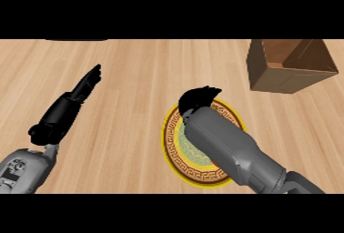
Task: Pick the pear from the plate and place it in the cardboard box
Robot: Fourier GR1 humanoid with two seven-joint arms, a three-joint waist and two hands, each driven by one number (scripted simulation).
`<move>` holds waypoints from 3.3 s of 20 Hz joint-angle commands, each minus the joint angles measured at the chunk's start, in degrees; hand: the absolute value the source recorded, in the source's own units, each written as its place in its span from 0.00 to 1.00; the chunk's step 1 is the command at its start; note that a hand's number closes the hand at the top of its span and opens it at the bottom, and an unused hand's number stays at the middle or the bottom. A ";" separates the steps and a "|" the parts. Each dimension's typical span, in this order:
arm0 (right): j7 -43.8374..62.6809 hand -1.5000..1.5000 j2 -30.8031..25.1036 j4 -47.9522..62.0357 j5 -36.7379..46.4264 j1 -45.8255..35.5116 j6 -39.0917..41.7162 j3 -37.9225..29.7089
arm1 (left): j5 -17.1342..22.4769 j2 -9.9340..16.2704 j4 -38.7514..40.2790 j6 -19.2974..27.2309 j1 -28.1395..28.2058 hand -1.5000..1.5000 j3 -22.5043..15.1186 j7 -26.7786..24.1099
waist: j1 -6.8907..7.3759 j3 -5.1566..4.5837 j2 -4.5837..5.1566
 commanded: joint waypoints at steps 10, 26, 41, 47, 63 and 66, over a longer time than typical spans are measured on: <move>-0.17 1.00 -1.12 -5.45 9.07 6.72 0.96 2.82 | -3.66 -2.93 -0.08 -0.43 3.67 0.50 1.44 -1.56 | -1.00 0.04 0.03; -49.54 1.00 1.10 -31.10 8.85 6.70 -11.76 9.88 | -3.01 -2.83 0.40 -3.91 2.13 0.50 3.87 -0.92 | 0.69 0.72 0.19; -73.19 1.00 -32.77 -59.44 -11.43 21.69 -21.28 -20.04 | -4.27 -2.69 -3.54 -1.91 4.28 0.50 5.02 0.94 | -2.71 0.22 -0.10; -73.26 1.00 -33.90 -49.56 -17.96 19.91 -17.93 -32.21 | -3.08 -2.22 -0.80 -5.93 2.96 0.50 6.73 -1.40 | -0.77 0.06 0.36; -87.77 1.00 -39.63 -6.19 -4.03 0.18 -4.77 -30.47 | -5.48 -3.85 -0.61 -7.63 0.57 0.50 6.97 -0.08 | 1.94 0.04 0.97; -92.14 1.00 -37.89 2.76 0.25 -3.17 -6.09 -28.64 | -5.50 -6.35 0.15 -7.26 -0.35 0.50 5.89 0.58 | 2.51 0.08 1.37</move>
